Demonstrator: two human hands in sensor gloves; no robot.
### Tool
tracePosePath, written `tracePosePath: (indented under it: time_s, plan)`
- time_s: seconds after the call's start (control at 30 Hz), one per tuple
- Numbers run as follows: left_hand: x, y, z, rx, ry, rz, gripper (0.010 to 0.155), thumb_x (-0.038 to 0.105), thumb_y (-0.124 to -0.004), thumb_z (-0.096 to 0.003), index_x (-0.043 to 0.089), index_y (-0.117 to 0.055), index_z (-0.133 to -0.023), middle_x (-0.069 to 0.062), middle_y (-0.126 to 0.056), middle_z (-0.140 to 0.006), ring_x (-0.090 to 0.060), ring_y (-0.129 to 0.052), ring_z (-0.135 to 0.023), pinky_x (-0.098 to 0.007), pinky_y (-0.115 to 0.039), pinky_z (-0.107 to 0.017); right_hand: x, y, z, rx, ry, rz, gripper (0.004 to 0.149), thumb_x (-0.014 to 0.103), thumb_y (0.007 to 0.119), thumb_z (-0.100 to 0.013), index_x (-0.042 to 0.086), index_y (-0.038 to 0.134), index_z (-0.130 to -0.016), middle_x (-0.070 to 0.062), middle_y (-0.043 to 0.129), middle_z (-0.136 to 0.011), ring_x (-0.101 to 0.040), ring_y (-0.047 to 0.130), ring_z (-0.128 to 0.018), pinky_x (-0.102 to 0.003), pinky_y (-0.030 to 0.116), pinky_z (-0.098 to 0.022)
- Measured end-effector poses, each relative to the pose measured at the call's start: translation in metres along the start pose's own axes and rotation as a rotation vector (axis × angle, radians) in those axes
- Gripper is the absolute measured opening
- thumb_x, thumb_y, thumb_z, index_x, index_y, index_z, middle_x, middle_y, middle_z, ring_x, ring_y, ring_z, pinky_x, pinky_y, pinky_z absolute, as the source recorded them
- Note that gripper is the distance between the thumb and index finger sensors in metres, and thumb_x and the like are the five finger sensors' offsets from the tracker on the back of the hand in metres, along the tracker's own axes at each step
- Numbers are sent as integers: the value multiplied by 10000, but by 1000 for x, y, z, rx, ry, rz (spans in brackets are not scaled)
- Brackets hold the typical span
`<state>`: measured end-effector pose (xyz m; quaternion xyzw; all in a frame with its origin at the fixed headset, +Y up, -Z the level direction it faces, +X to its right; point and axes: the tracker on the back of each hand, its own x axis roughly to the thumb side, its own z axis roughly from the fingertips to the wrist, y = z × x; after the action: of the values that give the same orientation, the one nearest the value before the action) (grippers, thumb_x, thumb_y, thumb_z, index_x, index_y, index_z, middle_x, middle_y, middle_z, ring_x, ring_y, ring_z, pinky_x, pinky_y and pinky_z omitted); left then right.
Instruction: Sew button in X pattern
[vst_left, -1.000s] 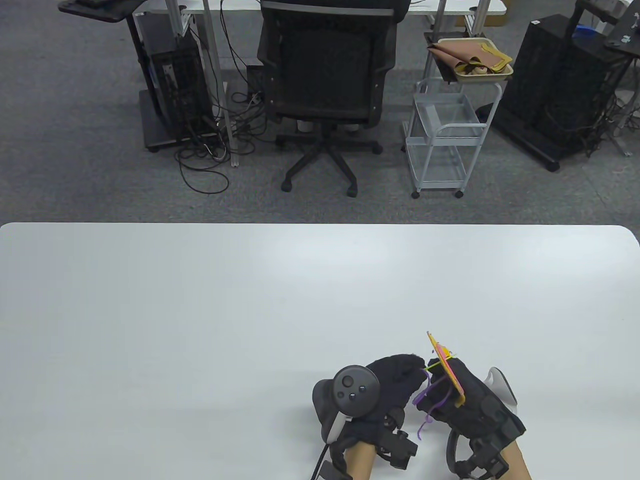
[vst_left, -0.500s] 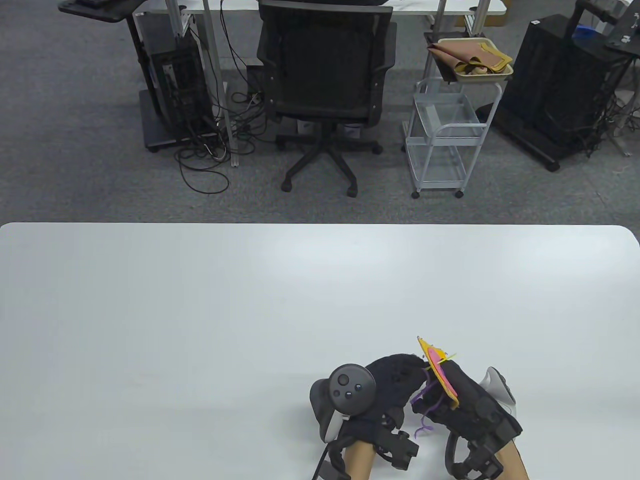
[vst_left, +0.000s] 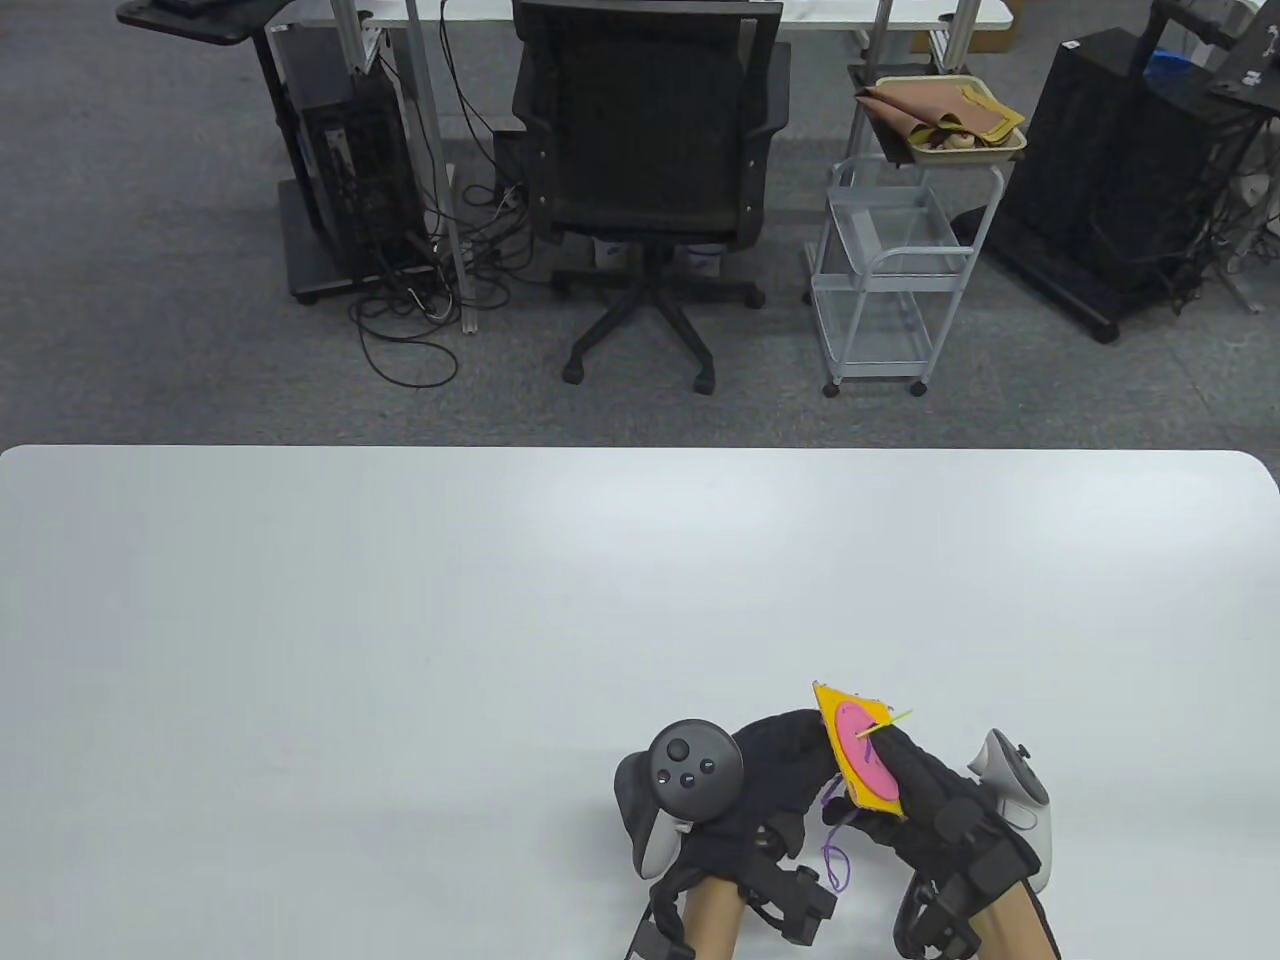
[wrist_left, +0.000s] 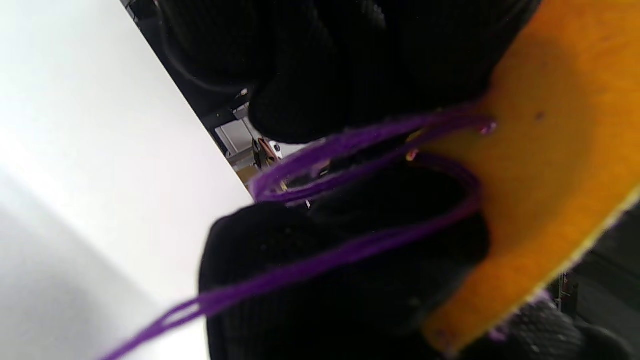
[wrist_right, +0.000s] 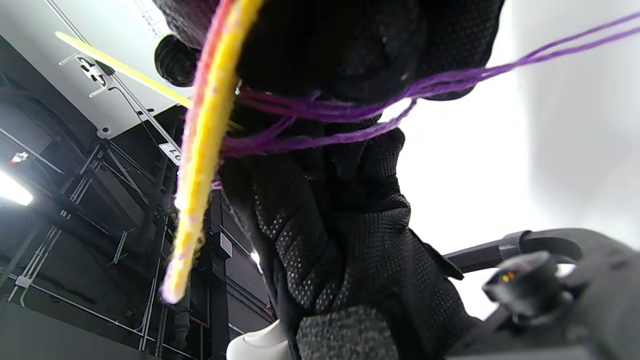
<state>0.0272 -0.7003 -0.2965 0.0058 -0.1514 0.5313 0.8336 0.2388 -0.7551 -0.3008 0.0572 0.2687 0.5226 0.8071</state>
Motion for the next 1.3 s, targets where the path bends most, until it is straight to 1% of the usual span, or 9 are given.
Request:
tracePosePath:
  time_s: [0.17,0.33,0.4,0.6,0.67,0.8,0.93,1.13,1.3]
  plan:
    - [-9,-4,-2,-75,18,163,381,403,-753,-525,249,-856,-859,37,-969,-773,-182,-965,-671,-443,-796,-557,3,-3,2,-11,-12,8,457,443,549,-591,147,579,-938,-3,820,-610,-141,824,-495,-467,666,-674]
    - [-17,-8,-4,-141,35,323,455,459,-649,-557,226,-837,-900,3,-941,-828,-220,-934,-721,-470,-764,-586,7,-6,4,-51,-28,63,460,441,560,-589,146,576,-941,-5,819,-617,-144,823,-503,-470,660,-679]
    - [-19,-10,-4,-167,46,367,483,483,-623,-561,220,-829,-910,-6,-934,-844,-229,-927,-733,-476,-759,-591,8,-6,5,-63,-33,82,461,440,563,-589,146,571,-944,-6,816,-623,-146,822,-509,-474,658,-680]
    - [-24,-12,-4,-198,71,446,592,568,-542,-560,202,-822,-932,-34,-922,-877,-260,-915,-757,-495,-746,-598,12,-8,8,-124,-69,158,460,436,575,-585,153,566,-948,-10,811,-639,-153,818,-525,-477,643,-694]
    - [-25,-11,-4,-211,84,452,624,598,-543,-553,194,-811,-946,-45,-910,-895,-274,-902,-773,-507,-733,-605,14,-9,9,-164,-84,208,458,431,585,-582,159,564,-950,-14,810,-651,-159,816,-539,-481,633,-702]
    - [-26,-10,-3,-207,114,422,619,599,-585,-548,184,-803,-953,-55,-901,-905,-288,-896,-777,-517,-728,-600,18,-8,12,-224,-117,306,447,425,607,-577,181,569,-950,-23,807,-676,-173,812,-566,-491,614,-716]
    - [-28,-12,-4,-213,137,406,578,555,-637,-553,179,-782,-967,-58,-887,-916,-290,-890,-783,-518,-725,-599,21,-4,13,-276,-147,411,438,424,623,-569,202,581,-945,-27,808,-692,-182,811,-583,-495,604,-726]
    - [-28,-11,-4,-206,157,398,511,478,-698,-549,189,-772,-964,-46,-884,-913,-280,-894,-778,-513,-733,-592,24,-1,15,-310,-171,509,435,423,635,-564,219,581,-945,-29,804,-724,-197,806,-617,-505,582,-744]
    - [-28,-10,-4,-174,167,370,465,429,-699,-555,205,-781,-953,-21,-901,-894,-250,-916,-760,-491,-757,-584,22,1,14,-339,-166,551,456,425,625,-566,211,560,-963,-41,793,-755,-210,799,-646,-515,562,-755]
